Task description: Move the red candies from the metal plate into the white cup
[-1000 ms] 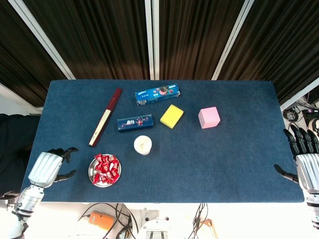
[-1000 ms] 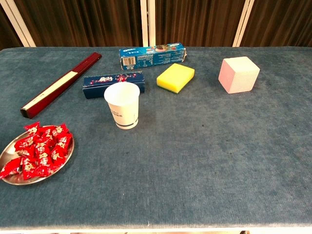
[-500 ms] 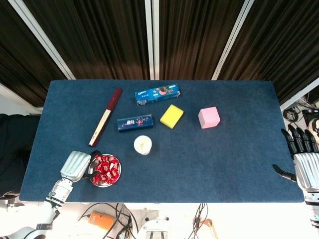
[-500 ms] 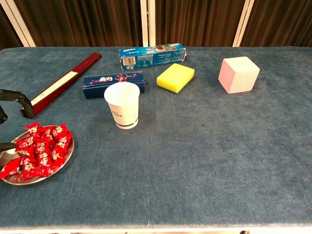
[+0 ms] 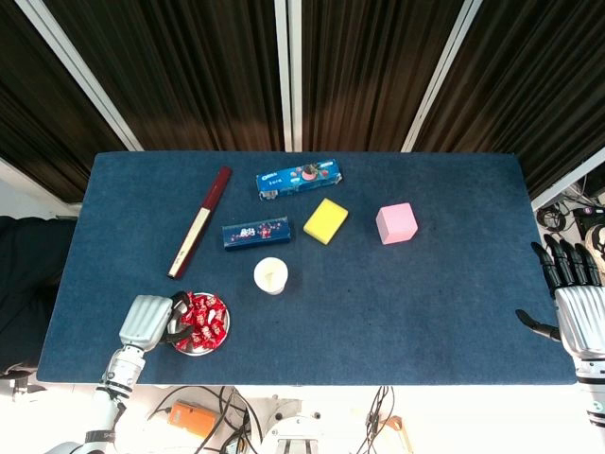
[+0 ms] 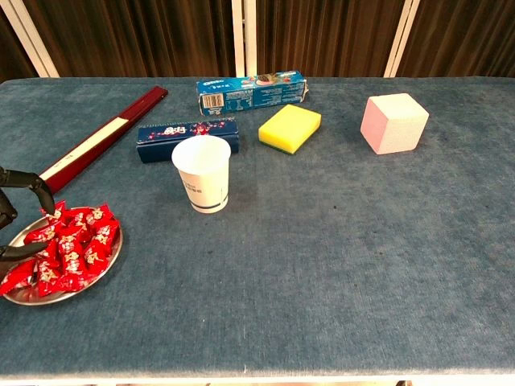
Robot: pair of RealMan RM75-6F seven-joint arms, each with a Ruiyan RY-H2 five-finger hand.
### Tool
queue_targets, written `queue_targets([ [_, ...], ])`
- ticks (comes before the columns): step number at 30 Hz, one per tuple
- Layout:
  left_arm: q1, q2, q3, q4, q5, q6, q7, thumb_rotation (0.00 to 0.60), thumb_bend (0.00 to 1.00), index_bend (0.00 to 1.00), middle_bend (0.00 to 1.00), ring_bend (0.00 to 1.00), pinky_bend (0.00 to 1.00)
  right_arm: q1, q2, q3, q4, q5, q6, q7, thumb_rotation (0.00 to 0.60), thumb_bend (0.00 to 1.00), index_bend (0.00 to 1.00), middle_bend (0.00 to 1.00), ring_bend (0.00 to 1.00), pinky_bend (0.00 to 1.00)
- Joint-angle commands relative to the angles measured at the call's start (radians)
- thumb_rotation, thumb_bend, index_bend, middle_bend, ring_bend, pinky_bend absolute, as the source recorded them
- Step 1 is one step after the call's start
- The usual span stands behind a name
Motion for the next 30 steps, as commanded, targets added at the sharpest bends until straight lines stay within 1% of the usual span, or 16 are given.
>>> queue_targets([
  [1,0.002,-0.011,0.004,0.019,-0.006,0.006,0.010,0.504,0.19,0.42,0.92,0.83,0.83,0.003,-0.001,0.000,0.001,0.001,-0.004,0.000,0.600,0.24,0.00,0.04,0.00,0.00],
  [8,-0.007,-0.027,0.011,0.055,-0.014,-0.013,-0.003,0.502,0.22,0.45,0.92,0.83,0.83,0.005,-0.005,0.000,0.001,0.008,-0.010,0.000,0.600,0.24,0.00,0.04,0.00,0.00],
  [11,-0.013,-0.031,0.014,0.067,-0.015,-0.023,-0.005,0.504,0.27,0.50,0.92,0.83,0.83,0.005,-0.005,0.001,0.001,0.014,-0.012,0.000,0.600,0.24,0.00,0.04,0.00,0.00],
  [15,-0.020,-0.033,0.016,0.082,-0.009,-0.027,-0.011,0.502,0.34,0.55,0.93,0.84,0.83,0.006,-0.005,0.002,0.002,0.020,-0.015,0.002,0.600,0.24,0.00,0.04,0.00,0.00],
  [18,-0.023,-0.023,0.014,0.079,0.003,-0.021,-0.028,0.503,0.40,0.57,0.93,0.84,0.83,0.007,-0.007,0.002,0.005,0.024,-0.018,0.004,0.600,0.24,0.00,0.04,0.00,0.00],
  [20,-0.028,-0.010,0.011,0.068,0.020,-0.013,-0.043,0.504,0.42,0.57,0.93,0.84,0.83,0.007,-0.009,0.001,0.007,0.027,-0.020,0.006,0.600,0.24,0.00,0.04,0.00,0.00],
  [25,-0.065,0.035,-0.019,0.007,0.076,-0.004,-0.086,0.502,0.42,0.57,0.93,0.84,0.83,0.003,-0.010,-0.001,0.011,0.030,-0.016,0.009,0.600,0.24,0.00,0.04,0.00,0.00],
  [30,-0.153,0.053,-0.084,-0.054,0.116,-0.044,-0.080,0.504,0.41,0.57,0.93,0.84,0.83,-0.009,-0.008,-0.003,0.011,0.029,0.003,0.012,0.600,0.24,0.00,0.04,0.00,0.00],
])
